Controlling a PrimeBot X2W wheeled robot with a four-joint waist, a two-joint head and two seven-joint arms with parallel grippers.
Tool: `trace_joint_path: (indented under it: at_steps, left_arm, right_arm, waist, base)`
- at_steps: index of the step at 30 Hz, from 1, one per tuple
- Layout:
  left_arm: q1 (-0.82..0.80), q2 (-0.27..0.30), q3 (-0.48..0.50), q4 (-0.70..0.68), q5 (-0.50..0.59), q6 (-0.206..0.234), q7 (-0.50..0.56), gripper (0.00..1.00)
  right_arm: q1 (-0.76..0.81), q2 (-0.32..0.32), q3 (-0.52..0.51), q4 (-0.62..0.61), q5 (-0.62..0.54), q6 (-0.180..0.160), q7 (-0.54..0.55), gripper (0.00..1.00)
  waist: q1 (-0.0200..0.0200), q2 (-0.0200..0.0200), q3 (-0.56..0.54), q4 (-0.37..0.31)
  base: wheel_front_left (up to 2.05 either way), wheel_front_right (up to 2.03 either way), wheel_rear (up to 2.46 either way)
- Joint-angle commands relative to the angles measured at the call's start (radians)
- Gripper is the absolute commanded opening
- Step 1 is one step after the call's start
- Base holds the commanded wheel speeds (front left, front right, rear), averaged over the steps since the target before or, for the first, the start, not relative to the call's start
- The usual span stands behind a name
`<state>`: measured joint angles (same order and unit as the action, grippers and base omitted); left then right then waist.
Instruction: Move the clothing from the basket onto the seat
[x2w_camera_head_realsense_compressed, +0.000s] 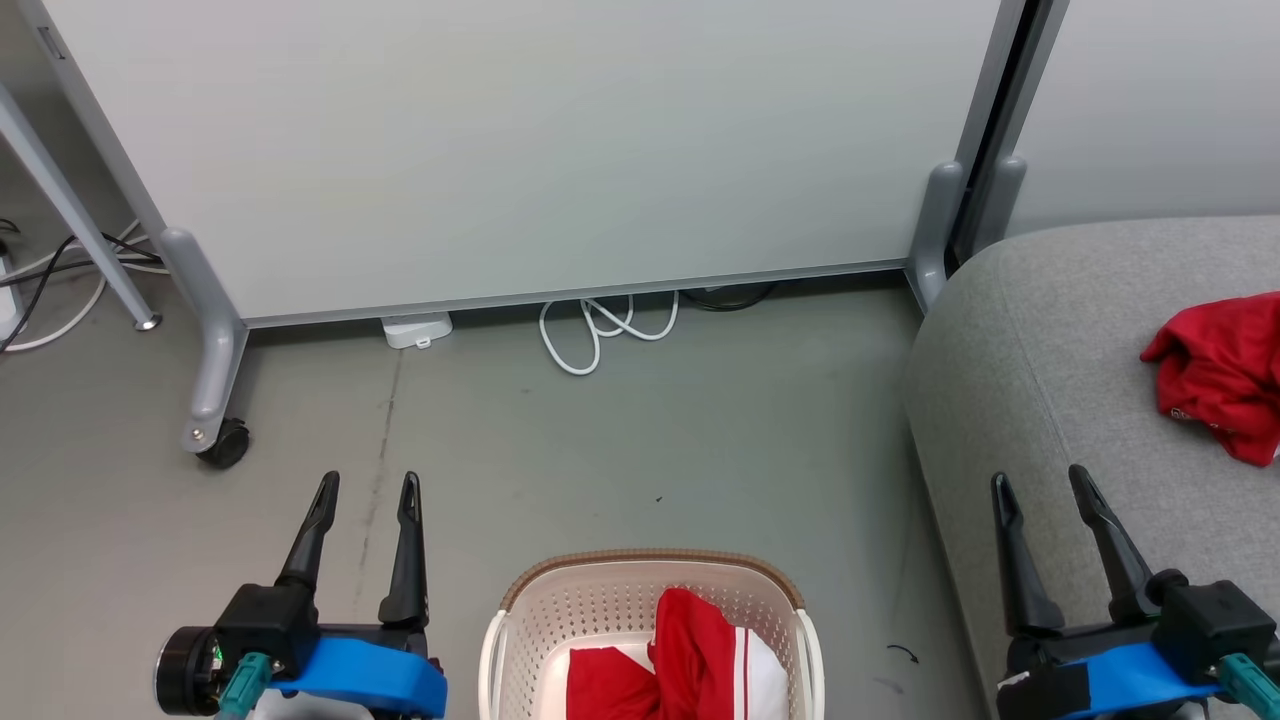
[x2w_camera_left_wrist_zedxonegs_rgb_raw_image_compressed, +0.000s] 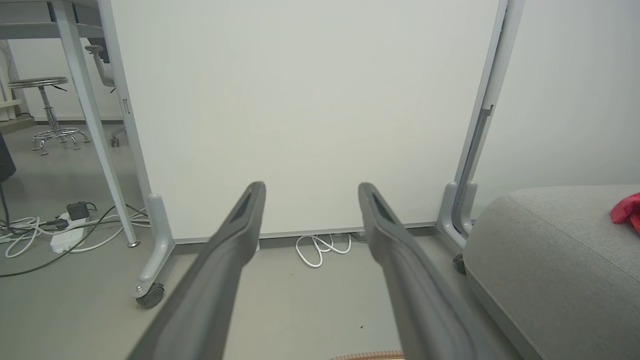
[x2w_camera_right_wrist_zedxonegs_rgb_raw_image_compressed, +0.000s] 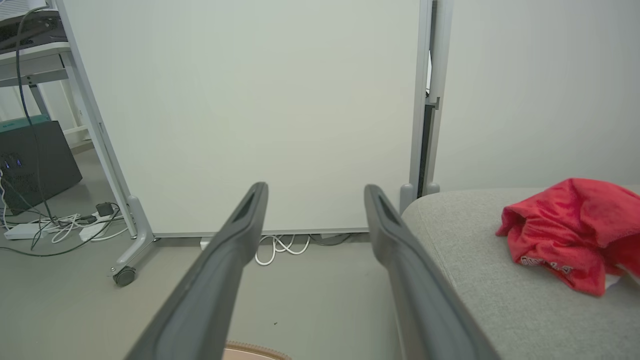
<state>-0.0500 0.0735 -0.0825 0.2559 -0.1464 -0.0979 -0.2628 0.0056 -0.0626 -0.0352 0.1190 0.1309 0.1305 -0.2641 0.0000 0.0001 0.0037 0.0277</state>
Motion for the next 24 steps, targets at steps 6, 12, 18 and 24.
trace_joint_path:
  at_steps: [6, 12, 18, 24]
  left_arm:
    - [0.007, -0.006, 0.01, 0.0, 0.017, -0.009, -0.003, 1.0]
    - [-0.003, -0.01, 0.016, -0.001, 0.022, -0.014, -0.003, 1.0]
    - [-0.02, -0.013, 0.018, 0.004, 0.025, -0.019, -0.003, 1.0]
    - [-0.07, -0.015, -0.022, 0.048, 0.023, -0.028, -0.003, 1.0]
  right_arm:
    - [0.015, 0.008, -0.002, 0.002, -0.004, 0.0, -0.001, 1.0]
    - [0.011, 0.01, -0.007, 0.004, -0.004, 0.0, -0.001, 1.0]
    - [-0.004, 0.011, -0.006, 0.002, 0.001, 0.0, -0.001, 1.0]
    - [-0.03, 0.012, 0.004, -0.002, 0.002, 0.0, -0.001, 1.0]
  waist:
    - [0.0, -0.0001, 0.003, -0.003]
    - [0.0, -0.0001, 0.013, -0.002]
    - [0.0, -0.0001, 0.029, -0.004]
    - [0.0, -0.0001, 0.062, -0.018]
  base:
    - [0.0, 0.0, 0.0]
    - [0.0, 0.0, 0.0]
    - [0.0, 0.0, 0.0]
    - [0.0, 0.0, 0.0]
